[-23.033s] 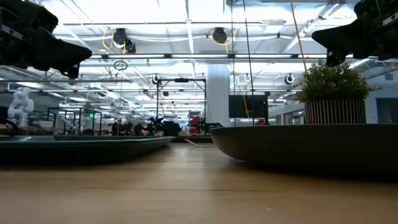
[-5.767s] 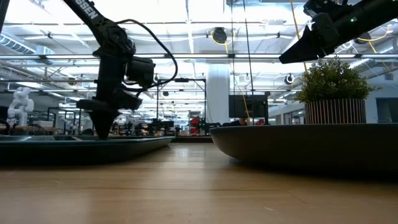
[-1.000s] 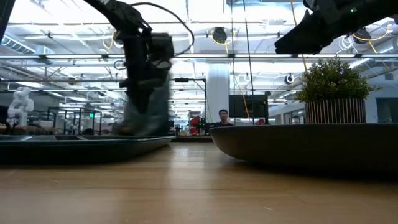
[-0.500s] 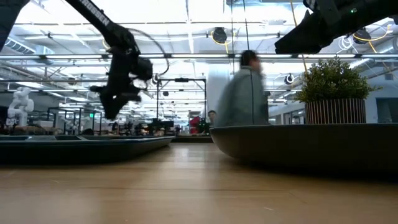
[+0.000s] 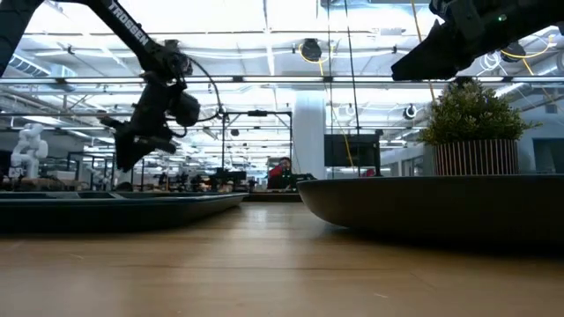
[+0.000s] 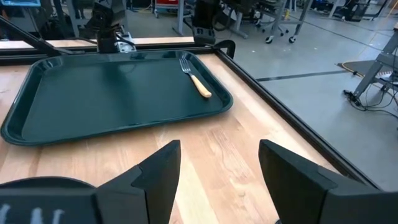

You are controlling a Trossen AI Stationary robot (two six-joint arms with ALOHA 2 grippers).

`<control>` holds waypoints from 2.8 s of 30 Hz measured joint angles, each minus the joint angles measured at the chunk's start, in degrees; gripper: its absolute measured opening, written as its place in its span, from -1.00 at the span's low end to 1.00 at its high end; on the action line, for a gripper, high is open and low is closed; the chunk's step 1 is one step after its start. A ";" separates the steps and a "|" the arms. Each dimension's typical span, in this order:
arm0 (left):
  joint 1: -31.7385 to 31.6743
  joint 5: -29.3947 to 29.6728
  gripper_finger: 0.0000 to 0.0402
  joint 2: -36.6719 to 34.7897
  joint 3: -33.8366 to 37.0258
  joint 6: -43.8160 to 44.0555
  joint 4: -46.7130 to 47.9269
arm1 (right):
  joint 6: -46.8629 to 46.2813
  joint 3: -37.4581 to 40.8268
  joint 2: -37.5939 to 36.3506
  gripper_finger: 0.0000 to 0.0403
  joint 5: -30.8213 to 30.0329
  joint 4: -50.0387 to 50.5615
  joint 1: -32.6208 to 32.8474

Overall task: Pick and place plate/cup/fork/spoon on tray
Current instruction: Put the brown glass on the black tray

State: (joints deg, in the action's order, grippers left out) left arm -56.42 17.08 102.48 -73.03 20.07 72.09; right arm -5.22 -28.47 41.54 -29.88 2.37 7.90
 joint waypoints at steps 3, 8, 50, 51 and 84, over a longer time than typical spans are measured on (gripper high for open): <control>-0.60 -0.34 -0.56 0.00 1.10 1.61 0.59 | -0.67 0.00 0.00 0.05 0.06 0.54 0.40; -0.62 -0.55 -0.56 0.00 1.44 2.48 0.25 | -1.17 0.00 0.00 0.05 0.11 1.13 1.03; 6.35 -3.48 -0.56 -1.83 1.46 -6.90 -1.35 | 0.53 0.00 0.00 0.05 -0.03 -0.77 2.61; 6.33 -3.05 -0.56 -2.42 1.46 -6.91 -1.37 | 0.53 0.00 -0.01 0.05 -0.03 -0.77 2.61; 27.60 -14.78 -0.56 -26.08 1.39 -8.75 17.90 | -0.10 0.00 -0.02 0.05 0.05 -0.25 2.61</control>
State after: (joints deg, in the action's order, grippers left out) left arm -28.81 2.31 76.40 -71.64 11.32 89.99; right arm -5.32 -28.47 41.52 -29.83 2.12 10.50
